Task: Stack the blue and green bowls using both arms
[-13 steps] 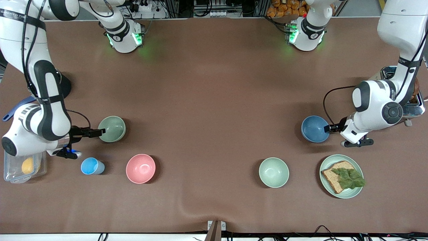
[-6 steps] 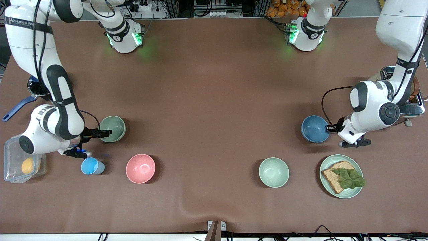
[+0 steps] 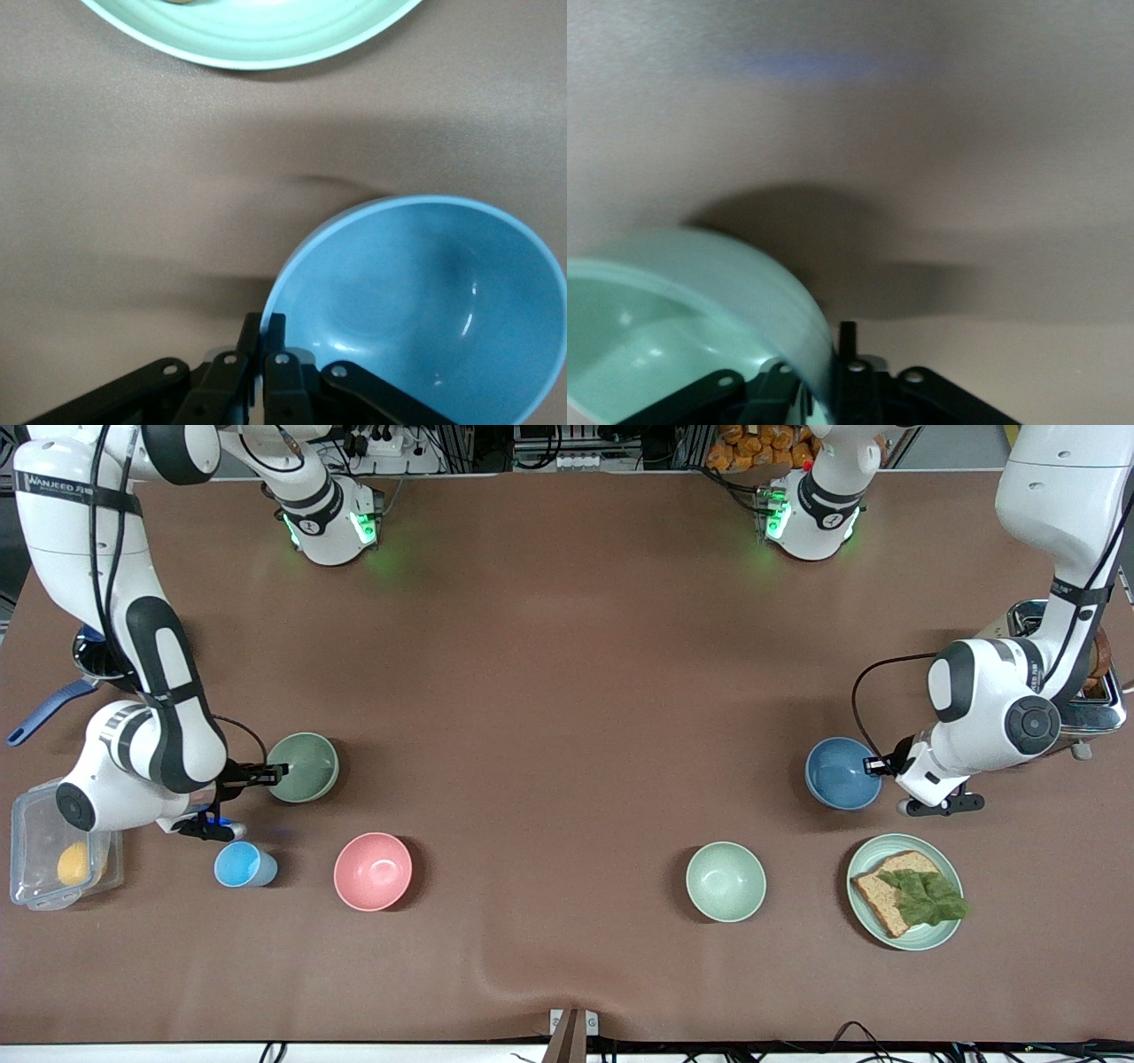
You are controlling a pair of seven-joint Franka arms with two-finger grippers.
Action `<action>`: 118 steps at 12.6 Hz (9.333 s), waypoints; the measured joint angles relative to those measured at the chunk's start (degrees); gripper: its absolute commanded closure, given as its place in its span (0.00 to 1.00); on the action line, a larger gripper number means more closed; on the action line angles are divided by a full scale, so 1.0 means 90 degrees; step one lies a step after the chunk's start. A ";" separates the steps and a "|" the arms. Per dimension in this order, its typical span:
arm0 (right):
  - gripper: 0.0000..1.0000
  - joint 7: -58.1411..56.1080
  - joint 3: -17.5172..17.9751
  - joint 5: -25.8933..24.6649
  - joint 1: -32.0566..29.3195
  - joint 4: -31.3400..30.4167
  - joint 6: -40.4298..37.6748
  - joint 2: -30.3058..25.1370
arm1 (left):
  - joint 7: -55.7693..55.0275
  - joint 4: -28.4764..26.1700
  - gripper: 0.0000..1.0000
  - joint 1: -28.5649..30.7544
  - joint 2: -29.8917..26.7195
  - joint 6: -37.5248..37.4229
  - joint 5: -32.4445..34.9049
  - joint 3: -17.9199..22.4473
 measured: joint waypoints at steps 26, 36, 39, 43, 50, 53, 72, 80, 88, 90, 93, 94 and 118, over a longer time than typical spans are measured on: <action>1.00 0.5521 0.0247 0.3192 0.4822 0.0507 0.3302 0.0423 | -0.0038 0.0616 1.00 0.0022 -0.0418 -0.0447 0.0000 -0.0319; 0.00 0.5524 0.0169 0.3214 0.4893 0.0658 0.3489 0.0418 | -0.1515 0.1338 1.00 -0.0024 -0.0726 -0.1383 -0.0599 -0.1562; 0.00 0.5365 -0.0242 0.3207 0.4888 0.0692 0.2795 0.0100 | -0.2347 0.1336 1.00 -0.0066 -0.0714 -0.1426 -0.0599 -0.1998; 0.00 0.5014 -0.0749 0.3211 0.4856 0.0681 0.1904 -0.0190 | -0.3102 0.1386 1.00 -0.0429 -0.0640 -0.1420 -0.0600 -0.2105; 0.00 0.6691 -0.0749 0.3815 0.4667 0.0785 0.2540 0.0303 | -0.4736 0.2145 1.00 -0.1534 0.0190 -0.1351 -0.0600 -0.2115; 0.00 0.7238 -0.0711 0.3834 0.4674 0.1019 0.2950 0.0631 | -0.4754 0.2188 1.00 -0.1562 0.0401 -0.1134 -0.0600 -0.2114; 0.00 0.7842 -0.0591 0.3840 0.4945 0.1533 0.3253 0.1363 | -0.6015 0.2338 1.00 -0.2550 0.1245 -0.0293 -0.0592 -0.2087; 0.00 0.8203 -0.0629 0.3821 0.4945 0.1616 0.3227 0.1363 | -0.6037 0.2298 1.00 -0.2625 0.1530 -0.0125 -0.0314 -0.2066; 0.00 0.8314 -0.0648 0.3709 0.4945 0.1619 0.3148 0.1363 | -0.6037 0.2299 0.88 -0.2698 0.1639 0.0006 -0.0312 -0.2026; 0.00 0.8715 -0.0646 0.3296 0.4956 0.1638 0.3087 0.1362 | -0.6037 0.2301 0.54 -0.2697 0.1653 0.0015 -0.0312 -0.1991; 0.00 0.9066 -0.0641 0.3053 0.5008 0.1723 0.3060 0.1362 | -0.6037 0.2312 0.34 -0.2699 0.1697 0.0026 -0.0312 -0.1985; 0.00 0.9075 -0.0642 0.3053 0.5009 0.1733 0.3056 0.1362 | -0.6037 0.2316 0.16 -0.2703 0.1721 0.0031 -0.0312 -0.1985; 0.00 0.5811 -0.2446 0.2228 0.4152 0.2500 -0.1221 0.0312 | -0.1378 0.3296 0.00 -0.1135 -0.2327 -0.4507 0.0068 -0.0203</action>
